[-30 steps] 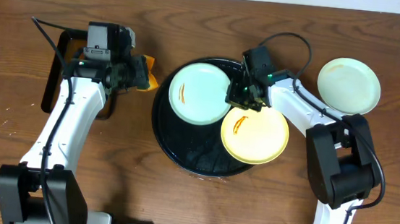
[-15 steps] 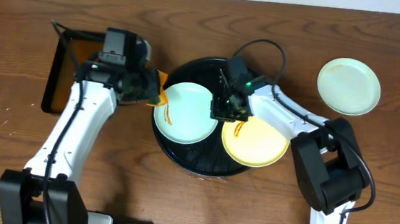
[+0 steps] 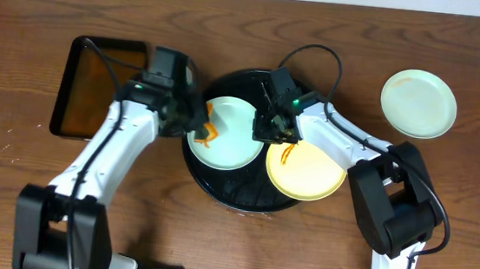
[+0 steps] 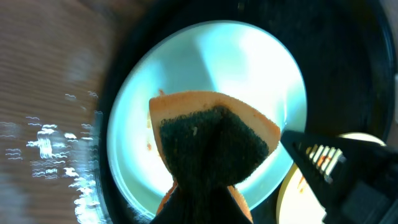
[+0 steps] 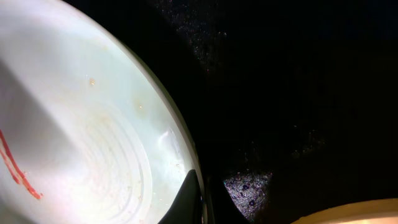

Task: Clean dirty plates on tray and stack at the side

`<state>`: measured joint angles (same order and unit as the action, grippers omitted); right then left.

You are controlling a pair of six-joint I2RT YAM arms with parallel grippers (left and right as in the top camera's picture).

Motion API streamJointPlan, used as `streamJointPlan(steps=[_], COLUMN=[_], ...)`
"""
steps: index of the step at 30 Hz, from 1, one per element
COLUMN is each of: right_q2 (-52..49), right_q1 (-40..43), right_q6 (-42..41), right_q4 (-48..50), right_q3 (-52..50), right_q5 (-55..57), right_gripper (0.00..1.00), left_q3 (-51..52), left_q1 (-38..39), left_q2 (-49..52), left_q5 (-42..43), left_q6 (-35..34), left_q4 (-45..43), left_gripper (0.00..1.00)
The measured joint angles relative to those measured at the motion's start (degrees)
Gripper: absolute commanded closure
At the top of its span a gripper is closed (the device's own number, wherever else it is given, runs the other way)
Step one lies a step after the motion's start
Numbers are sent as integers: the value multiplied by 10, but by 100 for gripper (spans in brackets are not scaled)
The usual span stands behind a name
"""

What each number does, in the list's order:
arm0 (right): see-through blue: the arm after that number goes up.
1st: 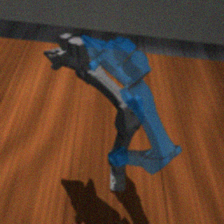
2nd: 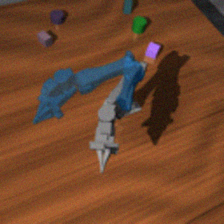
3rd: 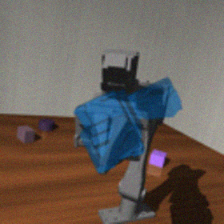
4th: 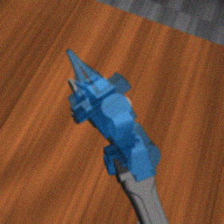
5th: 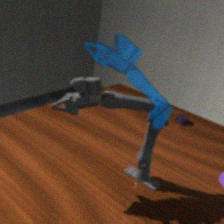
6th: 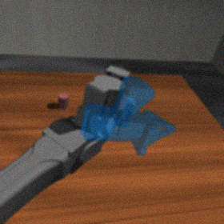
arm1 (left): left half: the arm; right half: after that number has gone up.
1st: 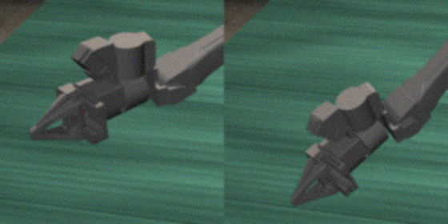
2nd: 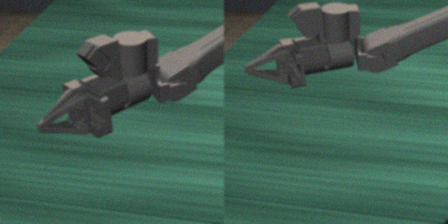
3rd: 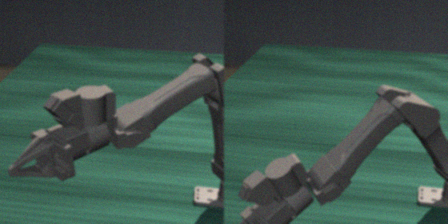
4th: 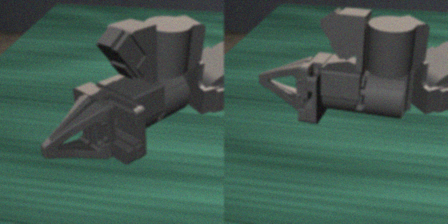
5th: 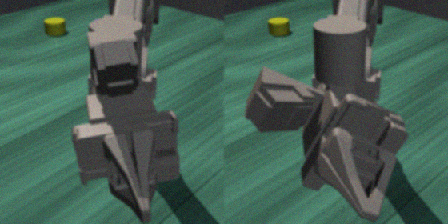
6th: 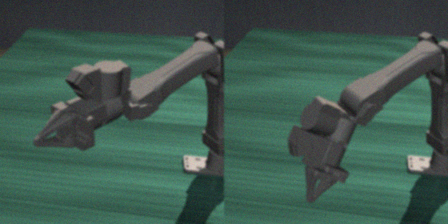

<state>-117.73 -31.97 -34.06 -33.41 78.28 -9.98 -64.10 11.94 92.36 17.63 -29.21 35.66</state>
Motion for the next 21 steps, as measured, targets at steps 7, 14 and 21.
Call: streamJointPlan(steps=[7, 14, 21], right_q2=[0, 0, 0], right_q1=[-1, -2, -2], right_q6=[0, 0, 0], right_q4=[-1, -2, -2], right_q3=[1, 1, 1], right_q5=[8, 8, 8], right_gripper=[99, 99, 99], left_q3=[38, 38, 35], left_q1=[59, 75, 78], left_q2=[49, 106, 130], left_q5=[0, -21, -47], left_q6=[-70, -109, -91], left_q4=[-84, -128, -132], left_gripper=[93, 93, 93])
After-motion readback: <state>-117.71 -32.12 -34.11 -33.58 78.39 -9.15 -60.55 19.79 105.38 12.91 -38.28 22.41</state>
